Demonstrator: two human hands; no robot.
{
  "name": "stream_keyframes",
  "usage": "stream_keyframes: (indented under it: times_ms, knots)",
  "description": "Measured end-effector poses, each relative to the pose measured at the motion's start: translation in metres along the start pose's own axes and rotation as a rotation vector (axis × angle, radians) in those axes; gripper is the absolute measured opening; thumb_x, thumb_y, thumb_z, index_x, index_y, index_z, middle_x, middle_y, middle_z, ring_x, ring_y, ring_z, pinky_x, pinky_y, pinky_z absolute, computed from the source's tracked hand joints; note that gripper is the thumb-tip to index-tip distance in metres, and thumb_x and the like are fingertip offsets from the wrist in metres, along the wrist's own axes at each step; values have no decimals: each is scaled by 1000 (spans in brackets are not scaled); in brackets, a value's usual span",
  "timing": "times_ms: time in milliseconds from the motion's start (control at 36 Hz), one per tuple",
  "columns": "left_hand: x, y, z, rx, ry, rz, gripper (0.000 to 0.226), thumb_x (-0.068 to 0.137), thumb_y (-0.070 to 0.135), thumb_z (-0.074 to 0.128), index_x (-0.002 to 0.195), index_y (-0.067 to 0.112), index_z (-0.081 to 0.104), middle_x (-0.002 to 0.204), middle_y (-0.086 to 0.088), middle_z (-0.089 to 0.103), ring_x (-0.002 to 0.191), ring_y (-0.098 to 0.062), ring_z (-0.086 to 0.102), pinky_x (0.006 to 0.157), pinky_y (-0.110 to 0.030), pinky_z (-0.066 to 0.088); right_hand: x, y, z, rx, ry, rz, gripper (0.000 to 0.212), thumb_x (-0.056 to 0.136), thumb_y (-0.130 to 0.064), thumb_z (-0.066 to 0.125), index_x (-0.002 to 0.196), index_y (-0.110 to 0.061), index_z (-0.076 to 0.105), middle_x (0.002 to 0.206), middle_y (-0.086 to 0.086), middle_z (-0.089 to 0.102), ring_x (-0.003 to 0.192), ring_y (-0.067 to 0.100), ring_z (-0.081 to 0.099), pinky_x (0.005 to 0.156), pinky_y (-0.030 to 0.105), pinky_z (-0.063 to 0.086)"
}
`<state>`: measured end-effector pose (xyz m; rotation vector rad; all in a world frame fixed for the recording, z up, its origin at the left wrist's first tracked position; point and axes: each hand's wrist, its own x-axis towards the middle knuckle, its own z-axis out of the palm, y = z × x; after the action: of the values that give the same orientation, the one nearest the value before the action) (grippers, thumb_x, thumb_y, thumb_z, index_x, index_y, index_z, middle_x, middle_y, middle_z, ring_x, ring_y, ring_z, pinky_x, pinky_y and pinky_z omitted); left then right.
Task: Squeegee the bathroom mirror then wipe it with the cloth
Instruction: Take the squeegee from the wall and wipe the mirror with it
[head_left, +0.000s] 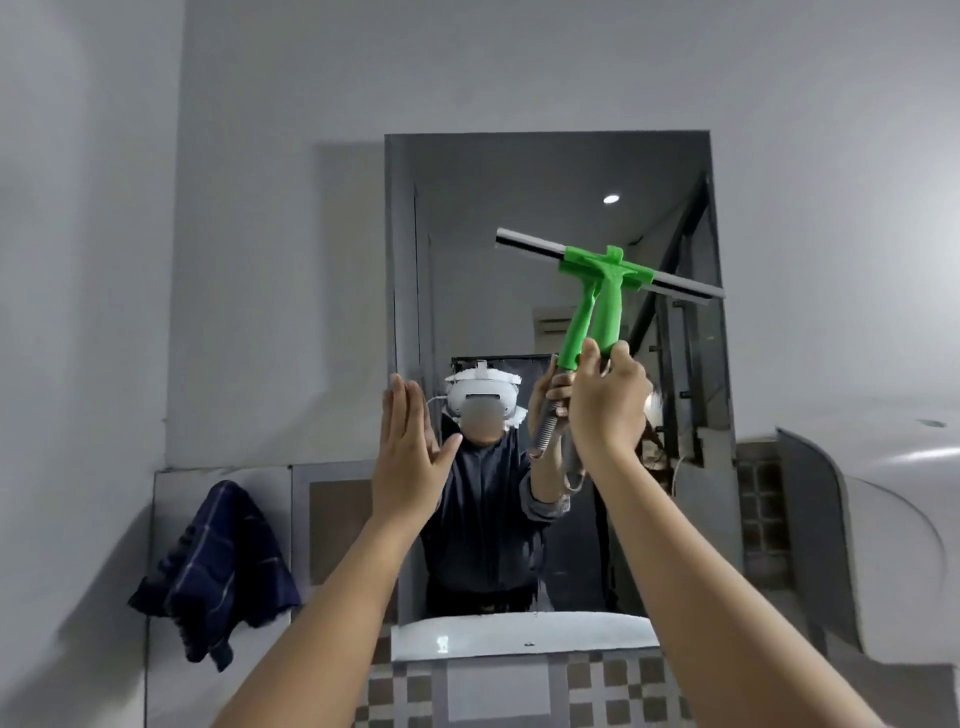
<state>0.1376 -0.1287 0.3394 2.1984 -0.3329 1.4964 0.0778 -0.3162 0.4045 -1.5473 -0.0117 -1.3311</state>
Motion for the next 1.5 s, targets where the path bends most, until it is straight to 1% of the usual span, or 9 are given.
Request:
stream_keyframes:
  times_ms: [139, 361, 444, 556, 944, 1083, 1194, 1306, 1500]
  knots:
    - [-3, 2, -2, -55, 8, 35, 83, 90, 35, 54, 147, 14, -2, 154, 2, -16, 139, -7, -19, 102, -4, -16, -16, -21, 18, 41, -17, 22, 34, 96, -36, 40, 90, -5, 50, 81, 9, 60, 80, 31, 62, 66, 46, 52]
    - [-6, 4, -8, -61, -31, 52, 83, 90, 34, 55, 146, 11, -1, 154, -1, -15, 139, -10, -18, 112, -20, -5, -26, -41, 35, 40, -79, -17, 35, 97, -34, 40, 95, -1, 51, 86, 11, 62, 78, 26, 57, 61, 37, 45]
    - [-6, 4, -9, -60, -48, 52, 82, 90, 32, 56, 146, 10, 0, 150, 2, -18, 137, -9, -19, 108, -11, -11, -29, -46, 41, 10, -113, -86, 35, 97, -36, 39, 94, -3, 50, 85, 13, 64, 77, 32, 62, 61, 44, 52]
    - [-9, 3, -11, -59, -64, 63, 82, 91, 33, 54, 146, 13, -4, 148, 6, -22, 136, -7, -22, 96, 1, -19, -38, -46, 48, -135, -231, -207, 32, 97, -37, 36, 99, -7, 47, 85, 11, 65, 75, 31, 62, 58, 36, 45]
    - [-50, 2, -2, -63, -71, 72, 82, 90, 30, 55, 146, 15, -3, 153, 3, -18, 141, -11, -15, 93, 10, -3, -24, -8, 5, -424, -371, -528, 43, 97, -35, 38, 131, -8, 38, 94, 13, 66, 81, 34, 62, 61, 38, 48]
    - [-60, 2, 3, -63, -51, 51, 82, 90, 32, 55, 146, 17, -3, 153, 5, -16, 141, -11, -14, 102, -17, 19, -1, -7, -20, -516, -383, -653, 41, 97, -32, 40, 132, -10, 39, 94, 12, 67, 75, 31, 61, 55, 30, 34]
    - [-61, 2, 4, -66, -60, 44, 81, 90, 32, 55, 146, 16, -1, 153, 4, -12, 140, -10, -14, 100, -19, 22, 24, -6, -39, -639, -344, -783, 33, 97, -32, 41, 123, -12, 44, 89, 12, 67, 64, 26, 51, 52, 29, 34]
    - [-61, 0, 5, -51, -66, 48, 81, 90, 33, 54, 145, 17, -4, 153, 4, -13, 140, -10, -14, 102, -21, 19, 48, -4, -58, -719, -344, -860, 33, 96, -34, 42, 123, -15, 44, 95, 11, 67, 81, 33, 61, 61, 33, 39]
    - [-61, -3, 8, -15, -52, 50, 84, 88, 33, 58, 146, 14, 0, 155, 0, -6, 142, -14, -8, 107, -27, 17, 69, 18, -100, -745, -322, -776, 34, 95, -34, 45, 123, -15, 47, 87, 14, 66, 68, 29, 52, 59, 31, 36]
